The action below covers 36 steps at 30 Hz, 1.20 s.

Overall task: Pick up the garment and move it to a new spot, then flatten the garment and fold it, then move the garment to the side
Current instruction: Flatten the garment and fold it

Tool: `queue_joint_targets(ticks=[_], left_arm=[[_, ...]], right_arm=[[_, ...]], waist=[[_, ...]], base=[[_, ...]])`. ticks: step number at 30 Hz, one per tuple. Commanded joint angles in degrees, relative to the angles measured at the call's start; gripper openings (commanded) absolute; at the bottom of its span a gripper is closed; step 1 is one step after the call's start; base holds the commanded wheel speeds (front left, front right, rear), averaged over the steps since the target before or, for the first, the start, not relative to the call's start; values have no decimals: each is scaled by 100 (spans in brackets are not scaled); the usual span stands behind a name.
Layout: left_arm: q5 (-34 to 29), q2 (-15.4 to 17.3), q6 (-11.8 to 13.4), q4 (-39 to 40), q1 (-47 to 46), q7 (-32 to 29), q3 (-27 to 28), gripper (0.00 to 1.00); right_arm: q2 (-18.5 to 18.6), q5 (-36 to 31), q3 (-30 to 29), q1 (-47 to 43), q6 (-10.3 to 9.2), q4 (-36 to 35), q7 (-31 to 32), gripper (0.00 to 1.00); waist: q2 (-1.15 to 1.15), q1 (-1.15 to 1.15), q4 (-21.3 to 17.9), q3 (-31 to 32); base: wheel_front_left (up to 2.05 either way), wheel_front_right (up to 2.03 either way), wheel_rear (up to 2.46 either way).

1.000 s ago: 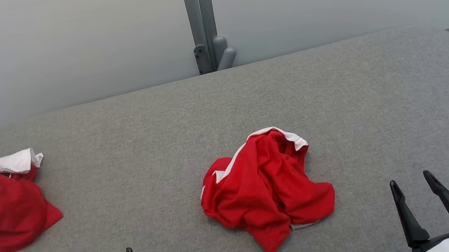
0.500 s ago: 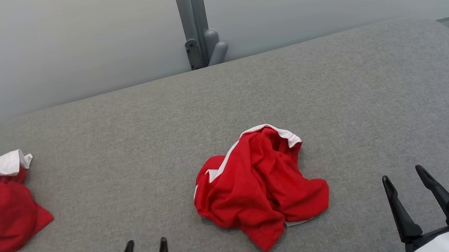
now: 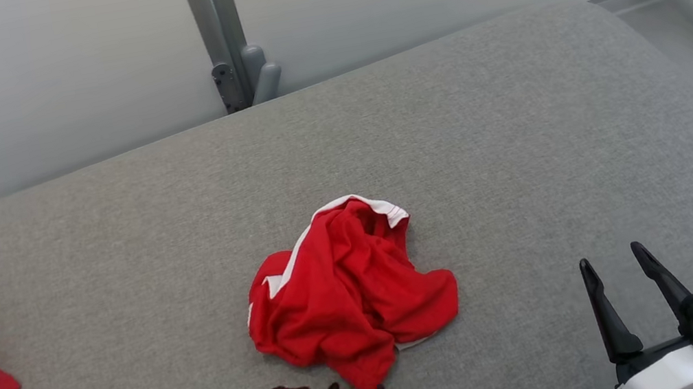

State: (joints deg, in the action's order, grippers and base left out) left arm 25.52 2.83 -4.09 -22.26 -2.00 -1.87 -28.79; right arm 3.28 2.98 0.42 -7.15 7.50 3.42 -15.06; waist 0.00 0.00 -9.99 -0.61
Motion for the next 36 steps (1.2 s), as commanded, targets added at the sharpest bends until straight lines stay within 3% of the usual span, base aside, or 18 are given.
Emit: queue_joint_targets(ticks=[1, 8, 12, 13, 14, 19, 23, 36], left_arm=[[96, 21, 98, -49, -155, -38, -77, 100], [374, 21, 614, -731, -629, 90, -462, 100], [518, 19, 724, -1162, -818, 254, -612, 100], [556, 19, 734, -1251, -865, 305, -650, 69], [575, 19, 740, -1327, -908, 353, -698, 0], [828, 21, 659, -1398, -1082, 573, -770, 0], [892, 61, 671, -1011, -1164, 597, -725, 0], [923, 594, 830, 2137, -1581, -830, -830, 0]], right_arm=[[9, 26, -13, 51, -2, -12, -17, 100], [13, 48, 1, 169, -2, 15, -17, 100], [12, 77, -13, 163, -2, 26, -17, 100], [12, 84, -17, 162, -2, 30, -17, 100], [11, 89, -22, 154, -2, 33, -17, 100], [4, 96, -78, 70, -2, 15, -17, 100], [-4, 108, -117, 58, -2, 3, -17, 100], [-33, 301, 24, 211, -2, 97, -17, 100]], waist=[[0, 0, -215, -108], [0, 0, -494, -185], [0, 0, -594, -207], [0, 0, -610, -207], [0, 0, -621, -209], [0, 0, -613, -207], [0, 0, -567, -208], [0, 0, -517, -265]], base=[[0, 0, 0], [0, 0, 0], [0, 0, 0], [0, 0, 0], [0, 0, 0], [0, 0, 0], [0, 0, 0], [0, 0, 0]])
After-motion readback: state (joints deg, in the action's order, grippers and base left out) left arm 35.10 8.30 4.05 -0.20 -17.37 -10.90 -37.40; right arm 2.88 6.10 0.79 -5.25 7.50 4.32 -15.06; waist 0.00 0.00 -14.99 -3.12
